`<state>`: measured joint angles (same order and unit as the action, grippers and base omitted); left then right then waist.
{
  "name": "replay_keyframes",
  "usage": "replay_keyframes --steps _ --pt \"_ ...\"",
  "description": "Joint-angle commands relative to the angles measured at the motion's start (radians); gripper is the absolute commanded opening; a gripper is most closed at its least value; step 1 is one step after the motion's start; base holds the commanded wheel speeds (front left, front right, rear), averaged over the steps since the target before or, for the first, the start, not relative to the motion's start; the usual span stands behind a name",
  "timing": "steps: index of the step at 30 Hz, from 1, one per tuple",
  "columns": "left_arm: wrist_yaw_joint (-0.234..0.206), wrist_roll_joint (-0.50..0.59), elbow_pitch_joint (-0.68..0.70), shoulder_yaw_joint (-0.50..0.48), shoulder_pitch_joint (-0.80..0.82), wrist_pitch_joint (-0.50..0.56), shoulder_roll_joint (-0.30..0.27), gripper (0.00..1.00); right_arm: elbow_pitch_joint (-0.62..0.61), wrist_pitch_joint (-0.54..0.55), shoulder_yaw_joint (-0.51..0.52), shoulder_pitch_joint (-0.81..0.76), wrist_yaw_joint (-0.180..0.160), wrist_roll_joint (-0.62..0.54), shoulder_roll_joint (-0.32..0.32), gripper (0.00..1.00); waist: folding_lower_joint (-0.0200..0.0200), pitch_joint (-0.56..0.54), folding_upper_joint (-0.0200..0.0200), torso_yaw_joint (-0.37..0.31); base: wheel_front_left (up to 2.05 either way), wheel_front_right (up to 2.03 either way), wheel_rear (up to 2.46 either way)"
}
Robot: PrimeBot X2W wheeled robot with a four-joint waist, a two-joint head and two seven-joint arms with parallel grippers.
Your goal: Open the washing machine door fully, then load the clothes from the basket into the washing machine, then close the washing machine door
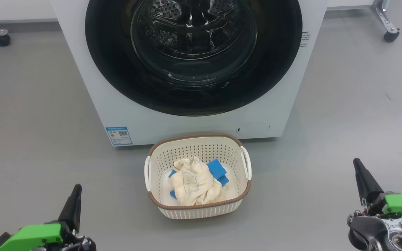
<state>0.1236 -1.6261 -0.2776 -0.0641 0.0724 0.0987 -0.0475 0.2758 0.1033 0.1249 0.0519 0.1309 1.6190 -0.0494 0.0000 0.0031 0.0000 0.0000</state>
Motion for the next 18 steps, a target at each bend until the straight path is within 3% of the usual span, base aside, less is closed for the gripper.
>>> replay_keyframes --steps 1,18 --pt "0.007 0.011 0.033 -0.041 0.035 0.008 -0.009 0.0 -0.031 0.007 -0.015 0.056 0.0 -0.007 -0.004 0.0 0.0 0.0 0.0 0.0 0.0 0.0 0.0" --pt "0.007 0.012 0.033 -0.043 0.035 0.01 -0.008 0.0 -0.031 0.008 -0.014 0.056 0.0 -0.008 -0.003 0.0 0.0 0.0 0.0 0.0 0.0 0.0 0.0"
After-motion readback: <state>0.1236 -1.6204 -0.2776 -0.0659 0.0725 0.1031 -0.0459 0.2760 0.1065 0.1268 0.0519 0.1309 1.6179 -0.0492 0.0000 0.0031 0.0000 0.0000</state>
